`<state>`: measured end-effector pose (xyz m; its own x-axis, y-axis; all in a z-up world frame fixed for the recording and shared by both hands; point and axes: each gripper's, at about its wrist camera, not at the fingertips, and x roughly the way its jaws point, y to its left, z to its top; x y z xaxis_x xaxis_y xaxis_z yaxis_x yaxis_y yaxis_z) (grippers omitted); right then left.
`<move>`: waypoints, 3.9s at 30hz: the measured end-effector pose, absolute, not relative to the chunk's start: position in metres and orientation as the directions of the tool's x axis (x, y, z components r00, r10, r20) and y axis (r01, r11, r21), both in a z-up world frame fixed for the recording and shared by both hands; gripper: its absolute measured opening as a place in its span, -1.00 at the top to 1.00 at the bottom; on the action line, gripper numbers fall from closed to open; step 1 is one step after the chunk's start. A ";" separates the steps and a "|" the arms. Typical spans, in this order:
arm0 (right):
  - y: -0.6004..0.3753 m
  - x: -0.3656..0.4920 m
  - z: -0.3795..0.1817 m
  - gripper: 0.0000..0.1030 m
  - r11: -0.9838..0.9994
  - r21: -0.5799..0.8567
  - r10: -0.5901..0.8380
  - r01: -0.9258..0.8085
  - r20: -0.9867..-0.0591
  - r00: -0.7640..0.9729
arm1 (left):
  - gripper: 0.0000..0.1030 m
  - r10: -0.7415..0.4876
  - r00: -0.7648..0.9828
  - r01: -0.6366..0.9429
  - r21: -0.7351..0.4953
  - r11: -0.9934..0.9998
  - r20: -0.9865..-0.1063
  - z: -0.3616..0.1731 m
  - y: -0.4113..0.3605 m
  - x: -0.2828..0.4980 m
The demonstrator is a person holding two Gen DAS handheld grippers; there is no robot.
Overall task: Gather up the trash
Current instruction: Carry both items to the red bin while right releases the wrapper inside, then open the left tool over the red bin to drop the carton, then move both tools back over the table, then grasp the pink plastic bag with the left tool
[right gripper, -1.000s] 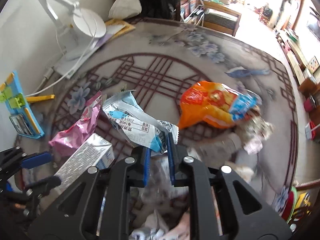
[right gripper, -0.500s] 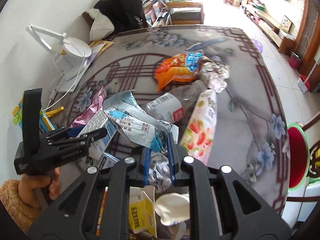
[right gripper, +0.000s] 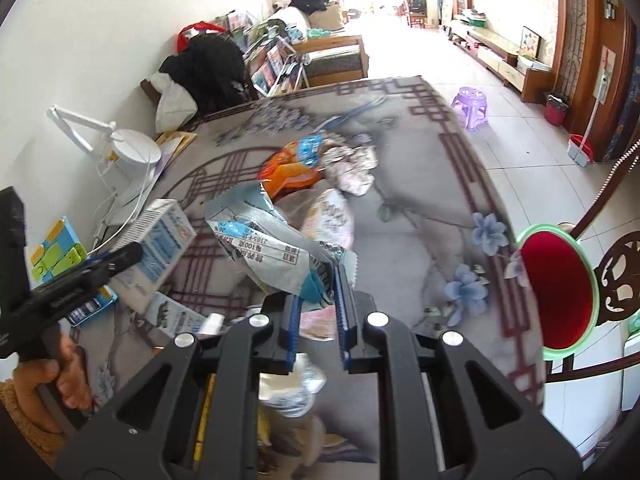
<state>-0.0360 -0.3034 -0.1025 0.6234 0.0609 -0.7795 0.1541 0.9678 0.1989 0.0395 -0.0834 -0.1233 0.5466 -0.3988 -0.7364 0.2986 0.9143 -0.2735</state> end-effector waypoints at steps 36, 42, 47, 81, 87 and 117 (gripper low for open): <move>-0.627 -0.146 -0.141 -0.52 0.723 -0.024 -0.415 0.690 -0.814 0.407 | 0.24 -0.671 0.088 0.788 -0.360 0.499 -0.736 -0.175 -0.497 -0.014; -0.632 -0.164 -0.123 -0.57 0.694 -0.024 -0.458 0.720 -0.785 0.416 | -0.36 -0.647 0.147 0.800 -0.294 0.522 -0.748 -0.171 -0.507 -0.021; -0.626 -0.160 -0.112 -0.59 0.697 -0.007 -0.457 0.717 -0.774 0.437 | -0.50 -0.645 0.220 0.796 -0.247 0.552 -0.732 -0.148 -0.484 -0.029; -0.289 -0.019 -0.099 -0.64 0.969 0.087 -0.079 0.233 -0.782 0.619 | -0.73 -0.192 0.628 0.116 -0.153 0.981 -0.754 -0.129 0.046 0.039; -0.244 -0.014 -0.099 -0.64 0.974 0.076 -0.072 0.212 -0.788 0.612 | -0.73 -0.154 0.584 0.130 -0.096 0.987 -0.797 -0.156 0.063 0.066; -0.211 0.113 -0.147 -0.64 0.949 0.185 0.066 0.255 -0.907 0.415 | 0.61 -0.287 0.452 0.161 -0.239 0.958 -0.845 -0.223 0.054 0.129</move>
<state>0.1130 -0.2107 -0.1467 0.4150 0.0658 -0.9074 0.2550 0.9490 0.1854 0.1293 0.0543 -0.2227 0.4518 -0.2869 -0.8447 0.1611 0.9575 -0.2390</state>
